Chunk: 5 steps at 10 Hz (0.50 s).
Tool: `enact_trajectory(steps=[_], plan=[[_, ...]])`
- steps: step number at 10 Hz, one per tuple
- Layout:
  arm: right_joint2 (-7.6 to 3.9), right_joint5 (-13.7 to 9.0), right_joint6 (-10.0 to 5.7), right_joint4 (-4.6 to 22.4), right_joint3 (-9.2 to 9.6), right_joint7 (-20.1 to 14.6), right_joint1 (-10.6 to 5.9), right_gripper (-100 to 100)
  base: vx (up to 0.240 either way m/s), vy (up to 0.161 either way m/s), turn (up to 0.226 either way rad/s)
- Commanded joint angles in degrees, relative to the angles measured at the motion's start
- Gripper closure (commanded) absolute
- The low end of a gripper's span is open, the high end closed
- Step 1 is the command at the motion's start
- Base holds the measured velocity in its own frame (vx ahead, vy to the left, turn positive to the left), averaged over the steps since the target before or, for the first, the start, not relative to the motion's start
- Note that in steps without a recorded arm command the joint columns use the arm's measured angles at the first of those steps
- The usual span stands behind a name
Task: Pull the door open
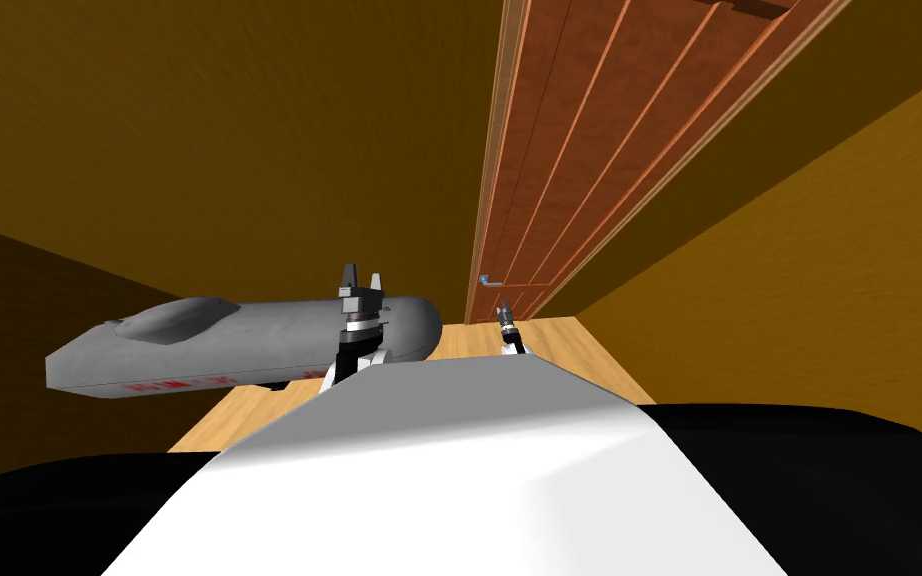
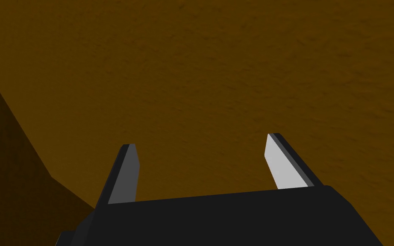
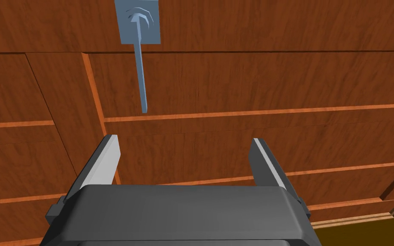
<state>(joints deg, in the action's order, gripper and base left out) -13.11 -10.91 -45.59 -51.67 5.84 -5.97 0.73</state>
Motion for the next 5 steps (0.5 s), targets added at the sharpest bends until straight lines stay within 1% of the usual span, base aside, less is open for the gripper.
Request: enact_trajectory(steps=[1, 3, 5], plan=[[-0.31, -0.12, -0.23, 2.05, 0.14, -0.16, -0.37, -100, 0.099, -0.019, 0.080], [-0.50, -0.22, -0.46, 3.82, 0.23, -0.29, -0.90, -100, 0.102, -0.014, 0.046], [-0.69, -0.31, -0.69, 5.60, 0.31, -0.41, -1.43, -100, 0.078, -0.010, 0.037]])
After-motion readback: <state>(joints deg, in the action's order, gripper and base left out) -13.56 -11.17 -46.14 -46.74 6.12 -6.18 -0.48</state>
